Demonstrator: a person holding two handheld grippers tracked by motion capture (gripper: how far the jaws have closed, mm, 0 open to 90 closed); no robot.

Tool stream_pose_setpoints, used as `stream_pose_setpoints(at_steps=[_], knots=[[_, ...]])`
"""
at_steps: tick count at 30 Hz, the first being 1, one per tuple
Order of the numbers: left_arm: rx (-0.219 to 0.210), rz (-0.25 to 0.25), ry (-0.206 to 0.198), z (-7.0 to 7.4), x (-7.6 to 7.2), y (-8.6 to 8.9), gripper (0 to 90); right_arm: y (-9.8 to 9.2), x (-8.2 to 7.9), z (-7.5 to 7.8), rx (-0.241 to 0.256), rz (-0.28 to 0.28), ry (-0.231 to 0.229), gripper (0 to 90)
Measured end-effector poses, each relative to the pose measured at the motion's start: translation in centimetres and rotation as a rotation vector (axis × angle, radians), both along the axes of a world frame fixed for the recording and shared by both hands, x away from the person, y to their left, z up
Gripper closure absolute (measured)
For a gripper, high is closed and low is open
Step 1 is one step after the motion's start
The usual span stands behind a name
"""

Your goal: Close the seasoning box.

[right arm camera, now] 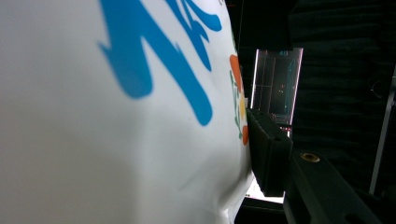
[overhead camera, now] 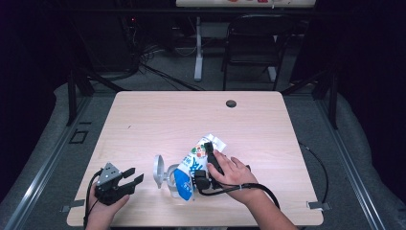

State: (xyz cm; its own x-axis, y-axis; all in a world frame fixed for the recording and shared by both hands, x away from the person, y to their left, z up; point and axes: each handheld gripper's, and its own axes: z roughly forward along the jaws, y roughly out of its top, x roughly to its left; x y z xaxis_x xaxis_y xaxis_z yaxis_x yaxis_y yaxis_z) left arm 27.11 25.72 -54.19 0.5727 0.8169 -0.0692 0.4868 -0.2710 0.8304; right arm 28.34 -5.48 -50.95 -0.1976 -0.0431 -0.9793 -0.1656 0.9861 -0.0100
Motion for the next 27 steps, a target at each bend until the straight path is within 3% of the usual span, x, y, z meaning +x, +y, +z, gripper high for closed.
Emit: stream_pose_setpoints(at_steps=[27], knots=[[0.003,-0.001,0.006,-0.02,0.01,0.00,54.6,-0.11,0.04,0.19,-0.015,-0.004,-0.009,60.8]])
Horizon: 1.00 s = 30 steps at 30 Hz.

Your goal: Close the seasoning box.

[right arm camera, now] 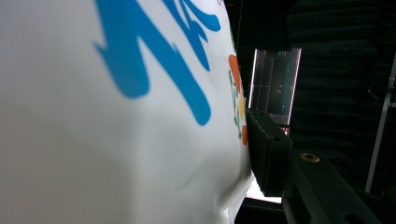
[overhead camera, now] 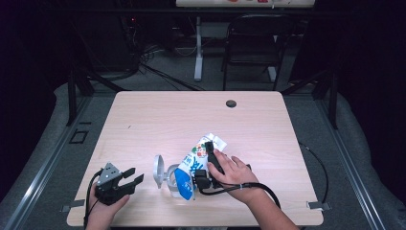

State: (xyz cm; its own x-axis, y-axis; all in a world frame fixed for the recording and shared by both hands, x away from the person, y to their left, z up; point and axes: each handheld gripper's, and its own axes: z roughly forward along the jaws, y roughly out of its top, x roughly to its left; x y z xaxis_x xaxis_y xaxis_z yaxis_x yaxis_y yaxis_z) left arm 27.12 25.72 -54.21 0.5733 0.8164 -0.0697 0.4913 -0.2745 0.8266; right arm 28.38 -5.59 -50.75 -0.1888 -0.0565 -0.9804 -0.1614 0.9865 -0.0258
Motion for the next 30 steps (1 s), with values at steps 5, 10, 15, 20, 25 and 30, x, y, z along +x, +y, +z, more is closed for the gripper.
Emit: stream_pose_setpoints(at_steps=[5,10,15,20,25,30], knots=[[0.000,-0.001,-0.001,0.02,-0.01,0.01,54.6,0.01,0.00,0.01,-0.002,0.001,-0.002,60.8],[-0.002,0.000,-0.003,-0.02,0.01,0.00,54.6,0.00,0.02,0.00,-0.004,0.002,-0.004,60.8],[-0.001,-0.001,-0.004,-0.01,0.02,0.00,54.6,0.02,0.04,0.07,-0.007,0.005,-0.008,60.9],[-0.003,0.001,-0.005,0.00,0.01,0.01,54.6,0.00,0.05,0.13,-0.008,0.002,-0.008,61.0],[-0.002,0.000,-0.005,0.00,0.01,-0.01,54.6,0.04,0.06,0.19,-0.011,0.004,-0.010,61.3],[-0.001,0.000,-0.004,-0.01,0.02,0.02,54.6,0.10,0.06,0.28,-0.015,0.000,-0.009,61.7]])
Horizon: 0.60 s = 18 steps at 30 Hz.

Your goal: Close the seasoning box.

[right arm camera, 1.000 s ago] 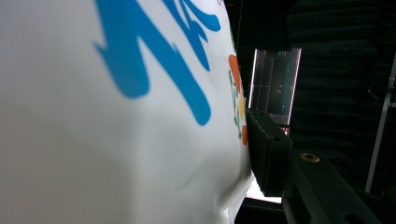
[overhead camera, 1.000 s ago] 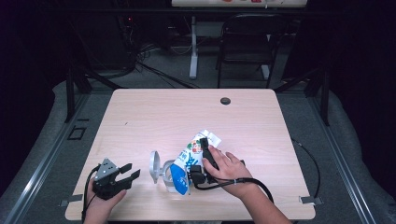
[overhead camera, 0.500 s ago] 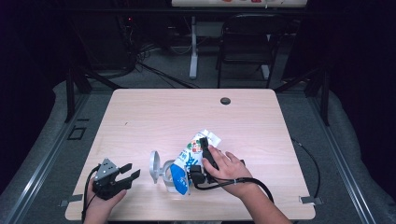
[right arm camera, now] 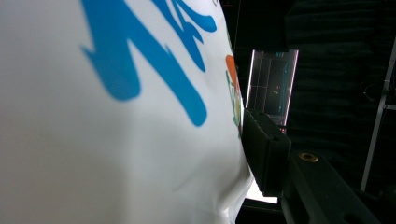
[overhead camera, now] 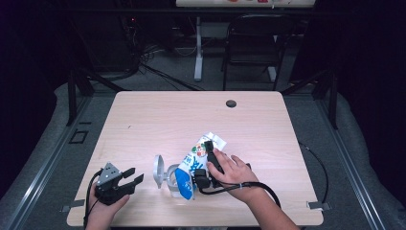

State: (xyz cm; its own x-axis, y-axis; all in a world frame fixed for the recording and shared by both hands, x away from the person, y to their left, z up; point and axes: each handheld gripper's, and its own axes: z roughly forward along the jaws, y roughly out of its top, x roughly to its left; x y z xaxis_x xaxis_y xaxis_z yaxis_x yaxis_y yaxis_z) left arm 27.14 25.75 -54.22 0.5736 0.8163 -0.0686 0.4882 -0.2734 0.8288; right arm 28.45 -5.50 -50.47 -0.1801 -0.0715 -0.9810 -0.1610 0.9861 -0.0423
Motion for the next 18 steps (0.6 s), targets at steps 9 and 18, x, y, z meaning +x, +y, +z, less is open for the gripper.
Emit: stream_pose_setpoints(at_steps=[9,18], knots=[[-0.001,0.001,-0.001,0.00,0.00,-0.02,54.6,0.00,-0.01,0.03,0.002,0.003,0.002,62.3],[0.002,-0.001,0.002,0.02,-0.01,-0.03,54.6,0.01,-0.05,0.01,0.002,0.006,0.001,62.7]])
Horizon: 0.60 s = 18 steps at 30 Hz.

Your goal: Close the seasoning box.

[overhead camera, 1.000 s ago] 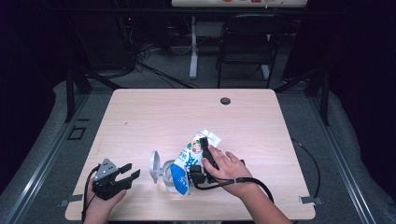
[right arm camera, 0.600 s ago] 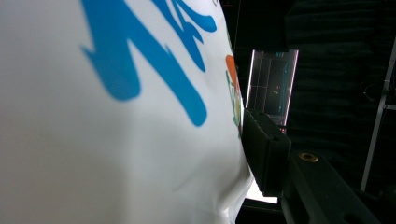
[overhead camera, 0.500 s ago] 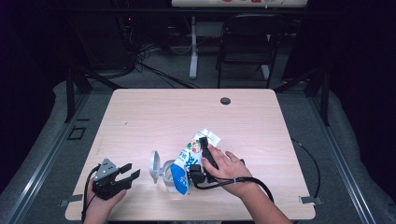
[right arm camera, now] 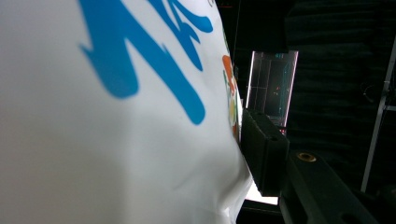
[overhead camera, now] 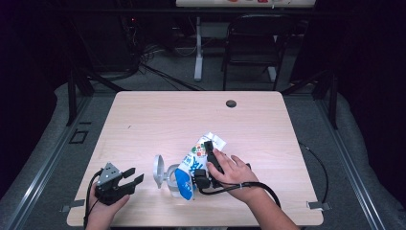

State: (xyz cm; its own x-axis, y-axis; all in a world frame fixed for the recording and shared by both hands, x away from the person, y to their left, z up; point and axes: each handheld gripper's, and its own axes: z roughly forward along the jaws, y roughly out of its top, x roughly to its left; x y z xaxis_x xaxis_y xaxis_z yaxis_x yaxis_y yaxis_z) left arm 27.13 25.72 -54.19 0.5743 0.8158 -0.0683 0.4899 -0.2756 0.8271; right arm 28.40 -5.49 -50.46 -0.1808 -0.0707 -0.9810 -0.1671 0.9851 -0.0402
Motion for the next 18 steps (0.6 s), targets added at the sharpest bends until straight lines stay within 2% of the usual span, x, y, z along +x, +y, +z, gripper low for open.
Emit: stream_pose_setpoints(at_steps=[7,18], knots=[[0.002,-0.001,-0.001,-0.01,0.02,0.02,54.6,0.04,-0.11,-0.05,-0.012,-0.004,-0.006,63.4],[0.001,0.000,-0.002,0.02,0.01,0.02,54.6,-0.01,-0.05,-0.19,0.002,0.014,-0.009,63.7]])
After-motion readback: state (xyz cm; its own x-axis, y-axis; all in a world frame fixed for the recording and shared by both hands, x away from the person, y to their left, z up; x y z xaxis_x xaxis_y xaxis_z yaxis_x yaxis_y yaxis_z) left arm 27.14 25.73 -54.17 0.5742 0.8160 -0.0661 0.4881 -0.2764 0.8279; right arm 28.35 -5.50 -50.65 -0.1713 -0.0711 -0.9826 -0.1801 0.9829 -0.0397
